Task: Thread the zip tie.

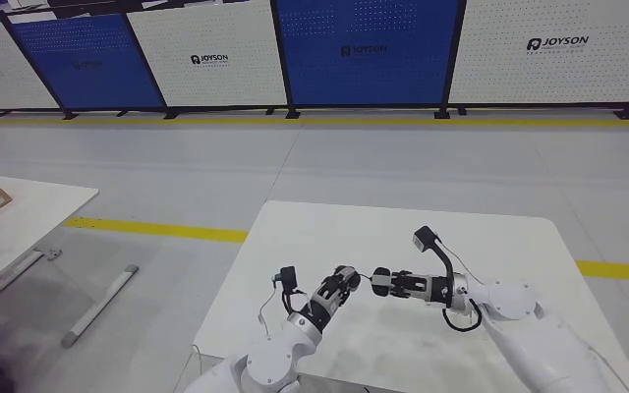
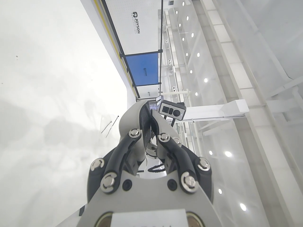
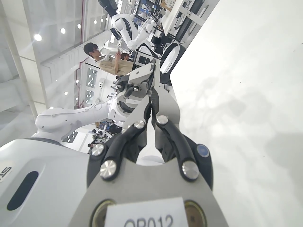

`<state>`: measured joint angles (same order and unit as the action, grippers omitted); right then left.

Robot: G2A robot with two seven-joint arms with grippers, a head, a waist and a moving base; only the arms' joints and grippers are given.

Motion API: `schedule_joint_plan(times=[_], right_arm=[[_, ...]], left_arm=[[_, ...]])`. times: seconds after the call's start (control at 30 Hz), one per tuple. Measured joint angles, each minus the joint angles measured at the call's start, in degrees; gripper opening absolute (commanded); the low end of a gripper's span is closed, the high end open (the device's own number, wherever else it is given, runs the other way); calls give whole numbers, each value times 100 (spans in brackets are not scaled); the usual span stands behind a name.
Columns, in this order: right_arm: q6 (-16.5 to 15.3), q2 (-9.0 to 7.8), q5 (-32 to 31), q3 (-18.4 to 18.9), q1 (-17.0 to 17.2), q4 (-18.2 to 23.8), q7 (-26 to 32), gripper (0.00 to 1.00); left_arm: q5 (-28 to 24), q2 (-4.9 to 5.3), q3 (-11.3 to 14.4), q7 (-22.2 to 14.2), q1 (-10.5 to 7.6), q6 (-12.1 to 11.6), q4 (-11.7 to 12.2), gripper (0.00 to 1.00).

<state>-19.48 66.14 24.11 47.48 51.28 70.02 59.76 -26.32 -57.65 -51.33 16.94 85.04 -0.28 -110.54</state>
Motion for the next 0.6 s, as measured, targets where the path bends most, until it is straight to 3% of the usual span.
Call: schedule_joint_plan(times=[0.4, 0.6], right_arm=[[0, 17, -2, 24, 8, -24, -58, 0], [61, 15, -70, 31, 94, 89, -118, 0]], left_arm=[[1, -1, 1, -9, 1, -6, 1, 100], [-90, -24, -68, -652, -24, -281, 182, 100]])
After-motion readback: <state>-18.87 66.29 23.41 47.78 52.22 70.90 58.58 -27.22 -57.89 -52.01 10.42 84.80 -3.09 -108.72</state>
